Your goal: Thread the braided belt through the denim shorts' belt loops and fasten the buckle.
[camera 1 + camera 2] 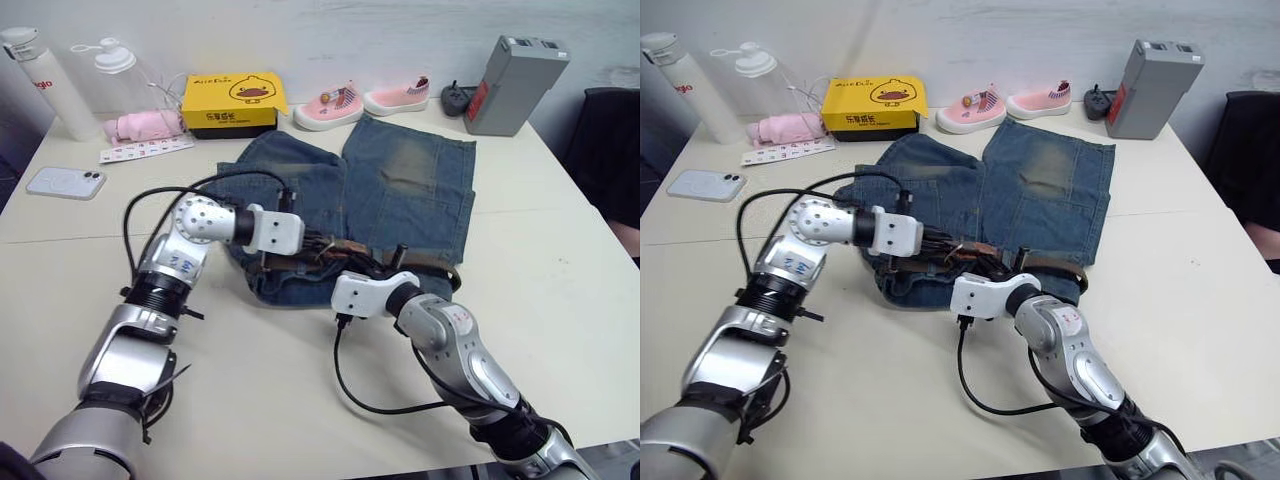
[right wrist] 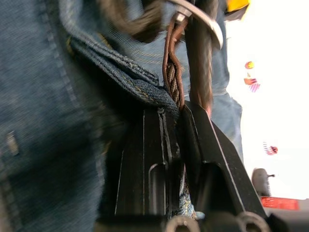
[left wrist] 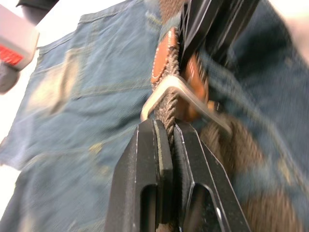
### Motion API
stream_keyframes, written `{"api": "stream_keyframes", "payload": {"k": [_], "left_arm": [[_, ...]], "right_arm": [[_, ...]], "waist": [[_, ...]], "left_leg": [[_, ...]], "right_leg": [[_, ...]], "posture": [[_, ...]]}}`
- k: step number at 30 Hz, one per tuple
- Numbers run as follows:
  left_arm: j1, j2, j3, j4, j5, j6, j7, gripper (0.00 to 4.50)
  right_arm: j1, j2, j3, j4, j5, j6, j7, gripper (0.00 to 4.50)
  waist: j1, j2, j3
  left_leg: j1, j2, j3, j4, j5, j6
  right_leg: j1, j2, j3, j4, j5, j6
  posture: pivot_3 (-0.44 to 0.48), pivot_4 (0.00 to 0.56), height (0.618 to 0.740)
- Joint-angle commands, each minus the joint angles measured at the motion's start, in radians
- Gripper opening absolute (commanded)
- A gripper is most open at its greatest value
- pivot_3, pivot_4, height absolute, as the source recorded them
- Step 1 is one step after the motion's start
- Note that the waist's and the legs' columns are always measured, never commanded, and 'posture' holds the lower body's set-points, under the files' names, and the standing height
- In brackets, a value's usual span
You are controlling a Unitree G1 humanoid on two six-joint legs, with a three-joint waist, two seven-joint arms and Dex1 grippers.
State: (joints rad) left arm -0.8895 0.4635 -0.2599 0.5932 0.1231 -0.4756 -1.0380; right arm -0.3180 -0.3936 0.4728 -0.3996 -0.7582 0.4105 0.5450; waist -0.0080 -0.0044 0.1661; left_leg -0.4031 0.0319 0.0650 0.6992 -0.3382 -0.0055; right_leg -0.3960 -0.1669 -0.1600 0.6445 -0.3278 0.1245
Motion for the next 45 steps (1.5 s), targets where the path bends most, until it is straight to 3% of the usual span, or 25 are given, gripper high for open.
{"api": "stream_keyframes", "payload": {"k": [1,2,4,5,8,10,13,16,29,35,38,43,45], "left_arm": [[0.022,-0.039,-0.016,-0.016,-0.004,0.005,0.029,0.00],[0.031,-0.049,-0.018,-0.017,-0.005,0.010,0.032,0.00],[0.044,-0.065,-0.022,-0.011,-0.002,0.014,0.045,0.00],[0.047,-0.071,-0.024,-0.005,0.002,0.015,0.051,0.00],[0.051,-0.087,-0.020,0.017,0.006,0.019,0.079,0.00],[0.054,-0.094,-0.016,0.020,0.001,0.024,0.088,0.00],[0.063,-0.102,-0.018,0.017,-0.003,0.026,0.094,0.00],[0.068,-0.111,-0.020,0.016,-0.005,0.029,0.100,0.00],[0.076,-0.114,-0.018,-0.007,-0.010,0.044,0.104,0.00],[0.084,-0.108,-0.018,-0.027,-0.017,0.041,0.094,0.00],[0.086,-0.105,-0.017,-0.029,-0.018,0.039,0.092,0.00],[0.087,-0.101,-0.016,-0.031,-0.017,0.038,0.094,0.00],[0.087,-0.100,-0.017,-0.031,-0.016,0.039,0.095,0.00]], "right_arm": [[0.029,0.023,-0.020,-0.066,0.030,0.046,0.058,0.04],[0.039,0.025,-0.029,-0.076,0.032,0.055,0.065,0.04],[0.057,0.030,-0.060,-0.107,0.058,0.095,0.099,0.90],[0.065,0.024,-0.075,-0.129,0.071,0.112,0.124,1.12],[0.094,0.006,-0.146,-0.226,0.143,0.173,0.208,2.57],[0.110,0.007,-0.202,-0.290,0.202,0.219,0.253,3.10],[0.086,0.015,-0.305,-0.360,0.285,0.291,0.299,3.10],[0.045,-0.002,-0.350,-0.326,0.296,0.261,0.266,3.10],[0.027,-0.108,-0.226,-0.184,0.242,0.132,0.179,3.10],[0.010,-0.096,-0.193,-0.114,0.210,0.118,0.108,3.10],[0.008,-0.094,-0.166,-0.087,0.192,0.104,0.093,2.42],[0.010,-0.091,-0.132,-0.068,0.174,0.086,0.077,0.19],[0.012,-0.089,-0.125,-0.066,0.168,0.084,0.074,0.08]], "waist": [[0.001,0.000,0.000],[0.001,0.000,0.000],[0.004,0.000,0.000],[0.007,0.000,0.000],[0.008,0.000,0.000],[0.008,0.000,0.000],[0.011,0.000,0.000],[0.010,-0.001,0.000],[0.010,-0.001,-0.001],[0.008,-0.001,-0.001],[0.008,-0.001,-0.001],[0.007,-0.001,-0.001],[0.006,-0.001,-0.001]], "left_leg": [[0.000,0.000,0.000,0.000,0.000,0.000],[0.000,0.000,0.000,0.000,0.000,0.000],[0.000,0.000,0.000,0.000,0.000,0.000],[0.000,0.000,0.000,0.000,0.000,0.000],[0.000,0.000,-0.001,0.001,0.000,0.000],[0.000,-0.001,-0.001,0.001,0.000,0.000],[0.000,-0.001,-0.001,0.001,0.000,0.001],[0.000,-0.001,-0.001,0.001,0.000,0.001],[0.000,-0.001,-0.001,0.001,0.000,0.001],[0.000,-0.001,-0.001,0.002,0.000,0.001],[0.000,-0.001,-0.001,0.002,0.000,0.001],[0.000,-0.001,-0.001,0.002,0.000,0.001],[0.000,-0.001,-0.001,0.002,0.000,0.001]], "right_leg": [[0.000,0.000,0.000,0.000,0.000,0.000],[0.000,0.000,0.000,0.000,0.000,0.000],[0.000,0.000,0.000,0.000,0.000,0.000],[0.000,0.000,0.000,0.000,0.000,0.000],[0.000,0.000,0.000,0.000,0.000,0.000],[0.000,0.000,0.000,0.000,0.000,0.000],[0.001,0.000,0.000,0.000,0.000,0.000],[0.001,0.000,0.000,0.000,0.000,0.000],[0.001,-0.001,0.000,0.000,0.000,0.000],[0.001,-0.001,0.000,0.000,0.000,0.000],[0.001,-0.001,0.000,0.000,0.000,0.000],[0.001,-0.001,0.000,0.000,0.000,0.000],[0.001,-0.001,0.000,0.000,0.000,0.000]], "posture": [[0.000,0.150,0.683],[0.000,0.150,0.683],[0.000,0.150,0.683],[0.000,0.150,0.683],[0.000,0.150,0.683],[0.000,0.150,0.683],[0.000,0.150,0.683],[0.000,0.150,0.683],[0.000,0.150,0.683],[0.000,0.150,0.683],[0.000,0.150,0.683],[0.000,0.150,0.683],[0.000,0.150,0.683]]}}
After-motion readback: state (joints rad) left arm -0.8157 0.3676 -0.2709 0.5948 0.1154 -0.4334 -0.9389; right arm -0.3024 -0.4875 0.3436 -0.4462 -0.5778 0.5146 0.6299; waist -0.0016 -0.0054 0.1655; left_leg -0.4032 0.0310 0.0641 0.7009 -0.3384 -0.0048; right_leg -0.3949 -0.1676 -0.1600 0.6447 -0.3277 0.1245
